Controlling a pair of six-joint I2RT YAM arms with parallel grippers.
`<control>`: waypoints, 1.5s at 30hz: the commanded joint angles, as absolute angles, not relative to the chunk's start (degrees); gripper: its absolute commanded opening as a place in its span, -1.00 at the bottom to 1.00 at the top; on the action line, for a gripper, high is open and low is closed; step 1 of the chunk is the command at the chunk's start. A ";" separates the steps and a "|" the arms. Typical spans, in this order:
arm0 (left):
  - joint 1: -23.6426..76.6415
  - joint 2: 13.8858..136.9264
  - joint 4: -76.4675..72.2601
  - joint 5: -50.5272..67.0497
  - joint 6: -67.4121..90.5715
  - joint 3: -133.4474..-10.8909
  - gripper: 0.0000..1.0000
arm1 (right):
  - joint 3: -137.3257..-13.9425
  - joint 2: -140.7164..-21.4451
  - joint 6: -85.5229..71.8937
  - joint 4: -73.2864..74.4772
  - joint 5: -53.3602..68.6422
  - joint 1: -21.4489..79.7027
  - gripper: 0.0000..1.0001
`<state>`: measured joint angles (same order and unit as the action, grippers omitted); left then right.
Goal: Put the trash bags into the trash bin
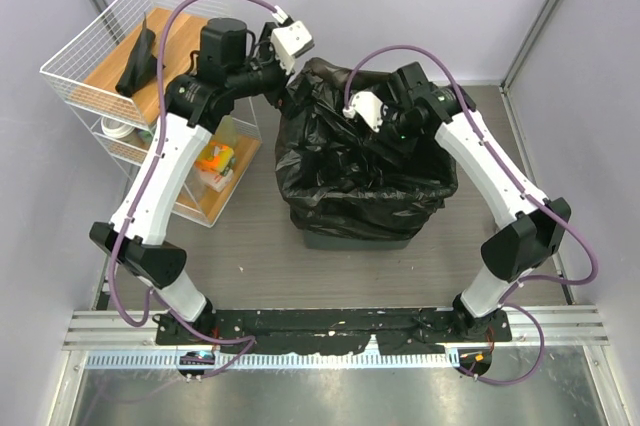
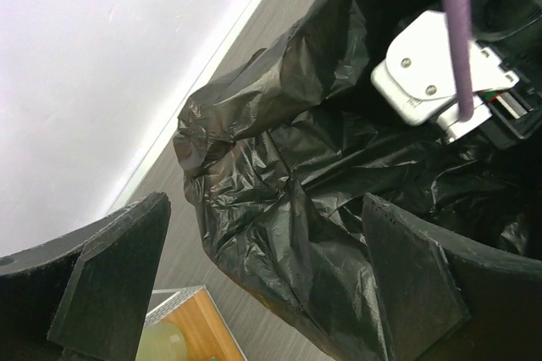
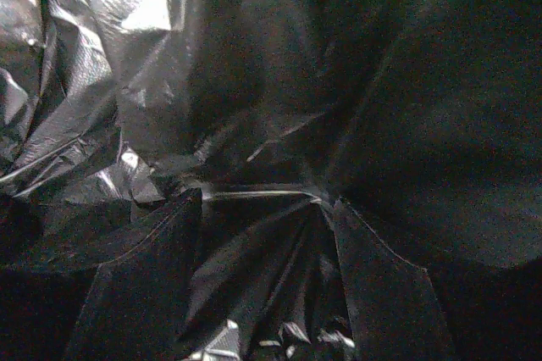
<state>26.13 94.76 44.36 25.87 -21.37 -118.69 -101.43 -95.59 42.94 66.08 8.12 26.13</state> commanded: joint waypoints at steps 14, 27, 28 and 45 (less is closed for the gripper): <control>28.39 106.51 32.09 14.95 -19.08 -130.16 0.99 | -113.03 -88.86 38.50 64.42 14.33 26.28 0.41; 28.56 112.24 31.99 9.93 -19.51 -131.58 0.96 | -111.45 -84.91 37.62 63.72 14.24 26.28 0.41; 28.56 111.80 31.82 10.11 -19.34 -131.31 0.98 | -111.45 -84.73 37.53 63.72 14.24 26.28 0.41; 28.48 101.34 31.20 6.43 -14.07 -132.71 0.99 | -110.30 -78.66 27.60 50.38 6.25 25.58 0.59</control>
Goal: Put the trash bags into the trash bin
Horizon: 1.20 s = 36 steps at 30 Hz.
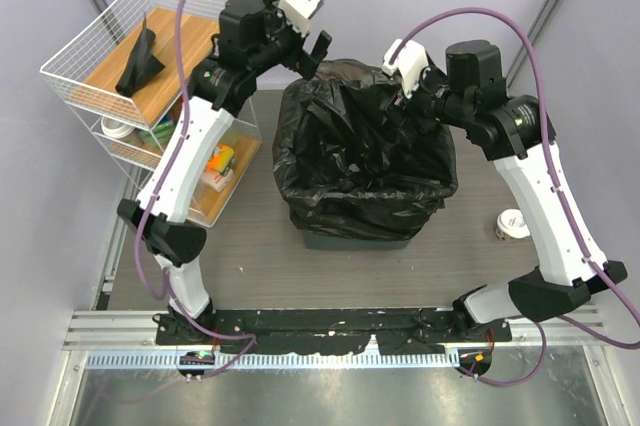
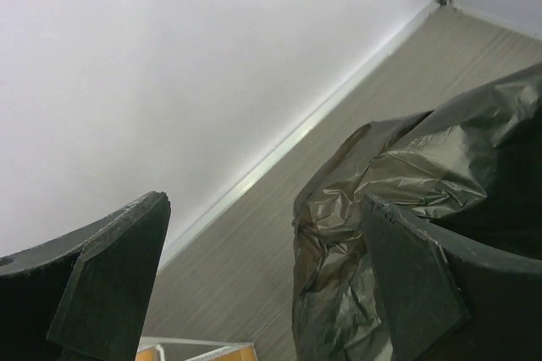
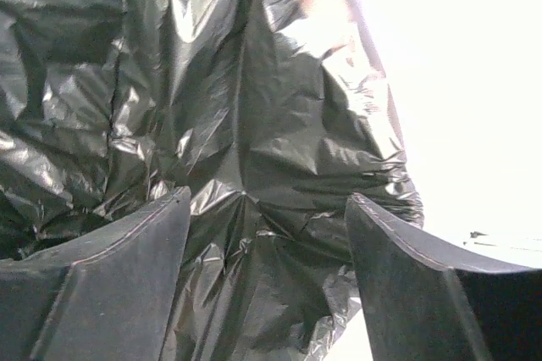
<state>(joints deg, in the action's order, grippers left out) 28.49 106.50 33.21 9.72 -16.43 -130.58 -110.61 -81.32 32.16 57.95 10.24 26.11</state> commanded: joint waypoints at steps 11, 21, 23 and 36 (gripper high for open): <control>23.03 86.41 31.55 -1.67 -5.55 -117.44 0.99 | -104.25 -72.16 16.71 38.68 -4.03 14.34 0.86; 20.39 73.22 32.87 -2.54 -2.81 -98.98 0.99 | -95.37 -67.85 11.34 38.41 -11.49 2.20 0.87; 20.22 71.46 32.52 -3.95 -2.64 -96.43 0.99 | -93.00 -67.24 11.60 38.23 -14.66 1.58 0.88; 17.32 62.67 27.42 -5.80 -0.35 -83.68 0.99 | -75.60 -55.64 7.82 30.68 -16.96 0.88 1.00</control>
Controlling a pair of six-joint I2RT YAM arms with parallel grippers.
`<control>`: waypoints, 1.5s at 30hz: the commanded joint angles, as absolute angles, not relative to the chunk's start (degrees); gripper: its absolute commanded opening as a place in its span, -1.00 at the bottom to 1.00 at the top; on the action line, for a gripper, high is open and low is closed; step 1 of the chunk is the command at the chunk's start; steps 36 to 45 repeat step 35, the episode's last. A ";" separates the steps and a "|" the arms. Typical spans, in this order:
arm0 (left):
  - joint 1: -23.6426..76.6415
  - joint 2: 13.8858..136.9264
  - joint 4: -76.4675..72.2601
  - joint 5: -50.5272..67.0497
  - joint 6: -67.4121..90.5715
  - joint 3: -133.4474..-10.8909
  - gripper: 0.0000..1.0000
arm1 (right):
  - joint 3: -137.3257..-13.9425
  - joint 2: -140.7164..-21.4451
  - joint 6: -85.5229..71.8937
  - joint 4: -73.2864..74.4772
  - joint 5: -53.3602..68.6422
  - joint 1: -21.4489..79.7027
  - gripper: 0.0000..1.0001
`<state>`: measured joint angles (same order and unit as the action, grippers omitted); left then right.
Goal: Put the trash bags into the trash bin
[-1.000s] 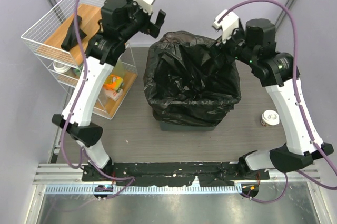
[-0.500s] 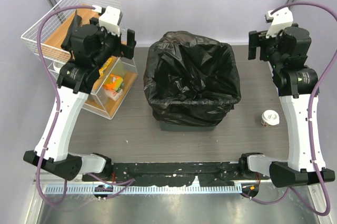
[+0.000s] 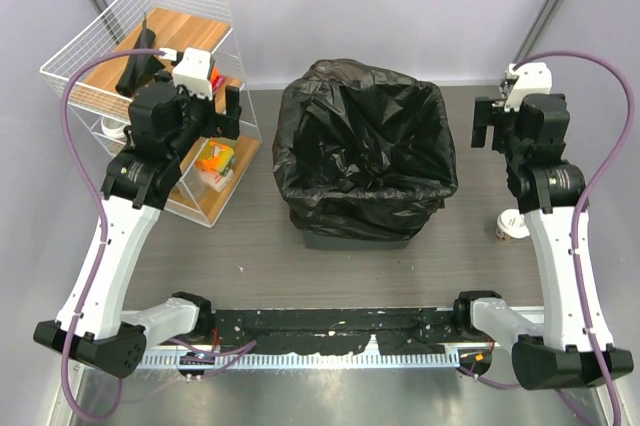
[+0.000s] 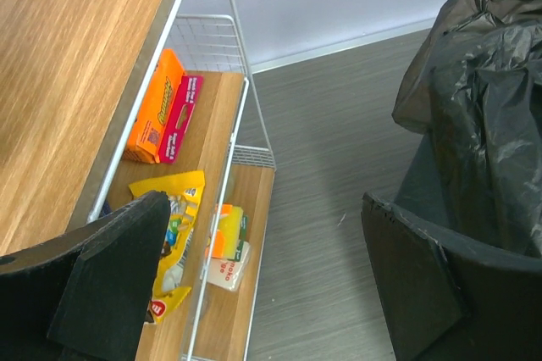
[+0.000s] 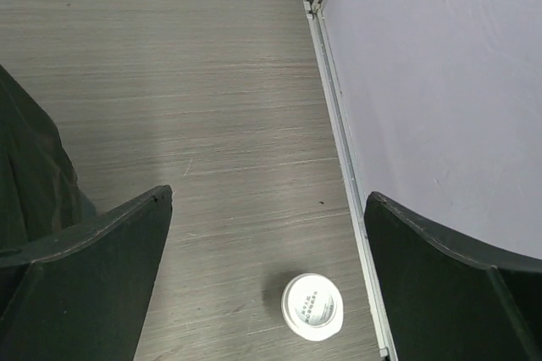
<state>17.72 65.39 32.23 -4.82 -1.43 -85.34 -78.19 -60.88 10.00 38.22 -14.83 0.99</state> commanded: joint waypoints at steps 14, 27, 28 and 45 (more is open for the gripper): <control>16.70 59.59 22.59 -5.80 2.90 -76.12 0.99 | -74.18 -52.56 5.54 30.32 -16.43 0.79 1.00; 16.70 60.29 21.36 -6.15 3.08 -75.50 0.99 | -72.69 -53.52 5.45 29.80 -16.52 0.88 1.00; 16.70 60.29 21.27 -6.07 3.16 -75.41 0.99 | -72.77 -53.61 5.36 29.79 -16.52 0.88 1.00; 16.70 60.38 20.92 -5.98 3.34 -74.71 0.99 | -72.25 -53.70 5.54 29.62 -15.82 0.79 1.00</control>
